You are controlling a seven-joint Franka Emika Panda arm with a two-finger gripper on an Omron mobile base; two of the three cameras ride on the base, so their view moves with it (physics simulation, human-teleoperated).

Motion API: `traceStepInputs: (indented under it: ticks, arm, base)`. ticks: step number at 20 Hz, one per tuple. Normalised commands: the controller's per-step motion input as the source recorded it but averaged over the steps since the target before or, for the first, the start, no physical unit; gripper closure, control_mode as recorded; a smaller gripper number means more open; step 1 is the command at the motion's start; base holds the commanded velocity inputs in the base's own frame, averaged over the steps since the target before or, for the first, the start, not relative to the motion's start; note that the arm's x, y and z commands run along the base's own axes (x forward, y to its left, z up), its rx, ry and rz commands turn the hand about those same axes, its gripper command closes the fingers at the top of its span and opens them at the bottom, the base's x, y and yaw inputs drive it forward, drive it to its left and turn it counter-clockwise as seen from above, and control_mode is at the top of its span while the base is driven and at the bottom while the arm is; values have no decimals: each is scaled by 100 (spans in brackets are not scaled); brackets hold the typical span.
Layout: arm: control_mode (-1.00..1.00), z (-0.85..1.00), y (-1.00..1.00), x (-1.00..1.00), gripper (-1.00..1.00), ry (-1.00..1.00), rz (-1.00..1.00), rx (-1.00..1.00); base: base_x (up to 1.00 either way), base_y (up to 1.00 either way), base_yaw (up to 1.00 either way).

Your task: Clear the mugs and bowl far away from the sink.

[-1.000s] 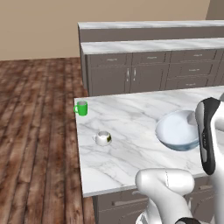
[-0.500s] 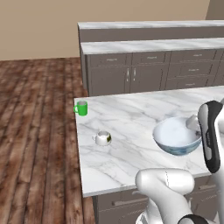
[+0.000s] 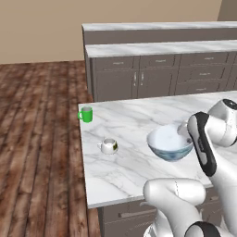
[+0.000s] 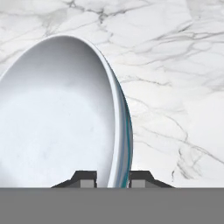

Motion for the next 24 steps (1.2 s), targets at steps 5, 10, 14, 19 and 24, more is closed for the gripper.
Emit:
traceStepInputs:
  ticks: [5, 10, 14, 19, 24]
  arm:
    - [-100, -57, 61, 74, 100, 5, -10, 0]
    - [-100, -57, 51, 69, 100, 1, -7, 0]
    - [-100, -49, 26, 53, 100, 0, -1, 2]
    - [-100, -34, 1, 27, 100, 0, 0, 5]
    - [-100, -1, 0, 1, 100, 0, 0, 0]
  base:
    - [0, 0, 0]
    - [0, 0, 0]
    - [0, 0, 0]
    - [0, 0, 0]
    - [0, 0, 0]
